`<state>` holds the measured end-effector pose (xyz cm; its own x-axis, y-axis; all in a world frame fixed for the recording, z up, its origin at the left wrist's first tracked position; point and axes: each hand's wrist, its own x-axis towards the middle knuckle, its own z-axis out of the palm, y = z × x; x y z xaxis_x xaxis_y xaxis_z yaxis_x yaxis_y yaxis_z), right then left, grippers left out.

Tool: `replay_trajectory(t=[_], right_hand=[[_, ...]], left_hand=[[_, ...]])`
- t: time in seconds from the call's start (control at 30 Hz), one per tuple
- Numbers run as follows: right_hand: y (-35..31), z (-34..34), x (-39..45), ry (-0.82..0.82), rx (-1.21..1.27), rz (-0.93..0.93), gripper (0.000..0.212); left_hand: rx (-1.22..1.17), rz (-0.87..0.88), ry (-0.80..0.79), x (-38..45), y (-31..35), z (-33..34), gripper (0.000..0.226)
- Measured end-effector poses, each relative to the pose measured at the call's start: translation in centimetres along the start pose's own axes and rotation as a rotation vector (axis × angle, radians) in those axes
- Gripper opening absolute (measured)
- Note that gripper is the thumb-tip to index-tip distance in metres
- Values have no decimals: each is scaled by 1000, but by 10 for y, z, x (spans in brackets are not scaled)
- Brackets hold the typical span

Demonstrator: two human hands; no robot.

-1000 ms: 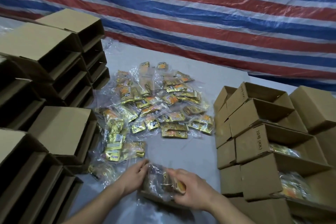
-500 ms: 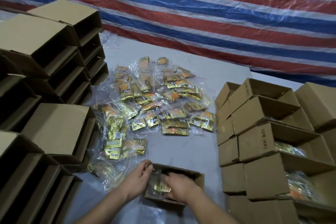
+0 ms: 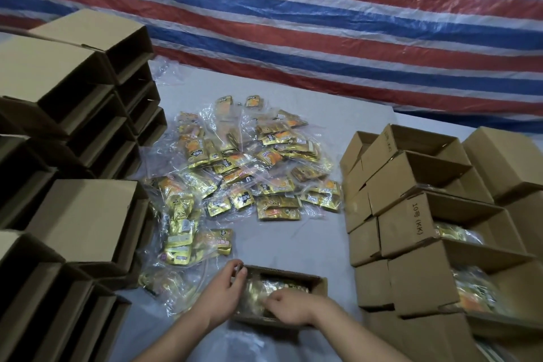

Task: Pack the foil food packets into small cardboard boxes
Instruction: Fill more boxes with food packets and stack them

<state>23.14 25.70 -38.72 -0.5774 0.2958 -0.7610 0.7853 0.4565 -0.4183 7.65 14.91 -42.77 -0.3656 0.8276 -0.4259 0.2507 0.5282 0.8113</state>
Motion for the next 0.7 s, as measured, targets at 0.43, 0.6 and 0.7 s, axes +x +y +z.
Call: replay_trajectory(t=[0.43, 0.6, 0.7], right_hand=[[8, 13, 8, 390, 76, 85, 32], [3, 9, 11, 199, -52, 133, 47], [3, 11, 17, 108, -123, 194, 57]], left_hand=[[13, -31, -18, -6, 6, -3, 31], [43, -43, 17, -5, 9, 0, 32], [64, -48, 14, -4, 11, 1, 33]])
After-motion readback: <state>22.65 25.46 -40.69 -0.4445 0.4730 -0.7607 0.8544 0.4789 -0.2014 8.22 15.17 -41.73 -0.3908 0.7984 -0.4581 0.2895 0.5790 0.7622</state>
